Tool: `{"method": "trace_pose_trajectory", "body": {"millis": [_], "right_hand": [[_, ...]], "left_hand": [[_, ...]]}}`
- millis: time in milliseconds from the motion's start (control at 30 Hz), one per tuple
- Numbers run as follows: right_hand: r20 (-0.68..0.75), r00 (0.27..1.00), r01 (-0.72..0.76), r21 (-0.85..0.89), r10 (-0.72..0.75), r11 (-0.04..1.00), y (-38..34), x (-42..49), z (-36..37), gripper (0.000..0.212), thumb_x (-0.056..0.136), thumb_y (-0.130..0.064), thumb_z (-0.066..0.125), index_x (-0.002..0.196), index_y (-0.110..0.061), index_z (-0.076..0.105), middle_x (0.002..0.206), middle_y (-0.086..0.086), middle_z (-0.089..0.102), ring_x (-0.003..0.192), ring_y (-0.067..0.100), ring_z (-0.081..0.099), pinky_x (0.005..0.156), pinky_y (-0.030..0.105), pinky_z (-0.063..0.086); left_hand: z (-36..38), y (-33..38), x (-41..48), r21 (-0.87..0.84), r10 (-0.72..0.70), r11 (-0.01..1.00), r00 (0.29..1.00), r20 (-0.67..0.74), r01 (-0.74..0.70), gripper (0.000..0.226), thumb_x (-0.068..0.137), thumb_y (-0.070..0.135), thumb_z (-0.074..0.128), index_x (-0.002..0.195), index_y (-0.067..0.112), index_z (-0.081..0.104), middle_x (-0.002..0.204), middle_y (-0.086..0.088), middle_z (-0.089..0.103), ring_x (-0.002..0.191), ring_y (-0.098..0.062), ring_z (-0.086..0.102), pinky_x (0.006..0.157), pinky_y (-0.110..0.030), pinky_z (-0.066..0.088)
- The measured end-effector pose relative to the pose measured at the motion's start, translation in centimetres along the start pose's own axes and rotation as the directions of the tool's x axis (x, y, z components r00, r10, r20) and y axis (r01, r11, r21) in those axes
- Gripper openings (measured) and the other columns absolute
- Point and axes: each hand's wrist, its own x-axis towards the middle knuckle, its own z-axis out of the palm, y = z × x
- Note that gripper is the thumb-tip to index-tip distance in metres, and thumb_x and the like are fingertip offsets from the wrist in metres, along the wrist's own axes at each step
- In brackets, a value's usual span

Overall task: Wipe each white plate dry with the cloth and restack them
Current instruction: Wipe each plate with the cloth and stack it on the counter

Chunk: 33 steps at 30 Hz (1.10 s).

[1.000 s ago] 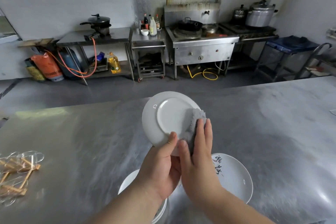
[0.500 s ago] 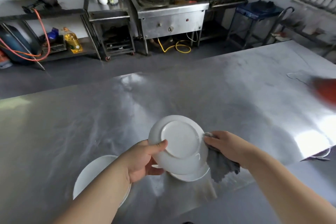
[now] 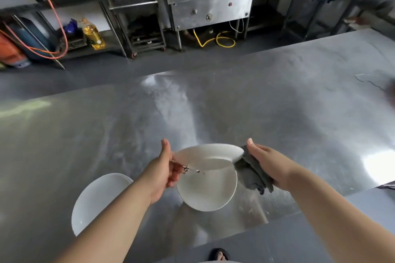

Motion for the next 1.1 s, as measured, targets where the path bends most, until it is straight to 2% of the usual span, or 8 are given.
{"method": "trace_pose_trajectory", "body": {"millis": [100,167,233,300,433,667,833,1100], "right_hand": [[-0.099,0.992,0.054,-0.263,-0.083,0.963,0.6,1.2,1.5,0.031,0.079,-0.056,0.073,0.1,-0.035,0.064,0.089,0.006,0.075,0.073,0.018,0.072,0.068,0.042,0.059],[-0.169,0.982,0.015,-0.367,-0.082,0.93,1.0,1.8,2.7,0.038,0.082,-0.039,0.075,0.112,-0.043,0.053,0.093,-0.005,0.073,0.066,0.014,0.072,0.053,0.033,0.056],[-0.188,0.978,-0.001,-0.45,-0.093,0.893,1.7,2.3,3.4,0.041,0.087,-0.033,0.072,0.122,-0.038,0.051,0.098,-0.007,0.072,0.064,0.01,0.07,0.052,0.029,0.055],[-0.185,0.977,-0.005,-0.508,-0.104,0.862,2.4,2.8,3.7,0.024,0.088,-0.034,0.067,0.108,-0.027,0.057,0.085,0.0,0.072,0.055,0.017,0.068,0.041,0.031,0.052],[-0.216,0.968,-0.021,-0.585,-0.131,0.811,2.9,3.6,3.7,0.017,0.089,-0.038,0.064,0.093,-0.026,0.054,0.075,0.0,0.069,0.052,0.021,0.068,0.042,0.037,0.056],[-0.219,0.974,-0.055,-0.497,-0.064,0.866,3.6,3.5,3.5,0.029,0.085,-0.047,0.068,0.083,-0.025,0.051,0.055,0.004,0.067,0.034,0.026,0.062,0.03,0.029,0.044],[-0.406,0.892,-0.081,-0.573,-0.197,0.816,2.8,2.6,1.5,0.034,0.09,-0.053,0.067,0.074,-0.027,0.052,0.059,-0.004,0.063,0.043,0.001,0.059,0.028,0.018,0.032],[-0.304,0.917,0.023,-0.602,-0.256,0.798,-1.4,2.0,7.3,0.036,0.094,-0.057,0.053,0.083,-0.023,0.05,0.054,-0.01,0.067,0.036,0.014,0.057,0.032,0.023,0.037]], "left_hand": [[0.4,-1.3,0.4,0.207,0.129,0.973,0.984,-0.124,-0.102,0.011,0.104,0.032,0.062,0.097,0.026,0.056,0.094,-0.001,0.062,0.071,-0.017,0.053,0.061,-0.029,0.045],[0.5,-2.8,1.1,0.405,0.208,0.906,0.961,-0.184,-0.119,0.025,0.095,0.021,0.06,0.11,0.039,0.051,0.106,-0.004,0.067,0.085,-0.026,0.06,0.074,-0.037,0.047],[0.9,-4.0,1.4,0.495,0.217,0.865,0.95,-0.226,-0.08,0.041,0.095,0.021,0.059,0.125,0.046,0.047,0.108,-0.002,0.068,0.092,-0.028,0.065,0.083,-0.041,0.053],[1.3,-5.1,1.5,0.556,0.243,0.83,0.929,-0.279,-0.051,0.04,0.096,0.022,0.062,0.131,0.038,0.053,0.117,0.004,0.068,0.101,-0.024,0.065,0.092,-0.044,0.056],[1.9,-6.2,1.8,0.734,0.359,0.679,0.878,-0.315,-0.015,0.028,0.098,0.029,0.062,0.126,0.028,0.059,0.124,0.003,0.065,0.106,-0.03,0.064,0.089,-0.043,0.053],[2.1,-5.9,2.4,0.863,0.384,0.505,0.89,-0.248,0.022,0.033,0.102,0.032,0.063,0.132,0.02,0.053,0.129,-0.008,0.057,0.107,-0.039,0.064,0.08,-0.041,0.048],[1.9,-6.4,2.3,0.848,0.381,0.53,0.895,-0.233,-0.004,0.035,0.103,0.033,0.062,0.135,0.019,0.054,0.129,-0.01,0.056,0.106,-0.039,0.064,0.086,-0.045,0.052],[-3.1,-6.7,0.6,0.768,0.344,0.64,0.897,-0.277,-0.008,0.041,0.104,0.049,0.054,0.139,0.028,0.055,0.134,0.0,0.059,0.114,-0.026,0.064,0.092,-0.036,0.05]]}}
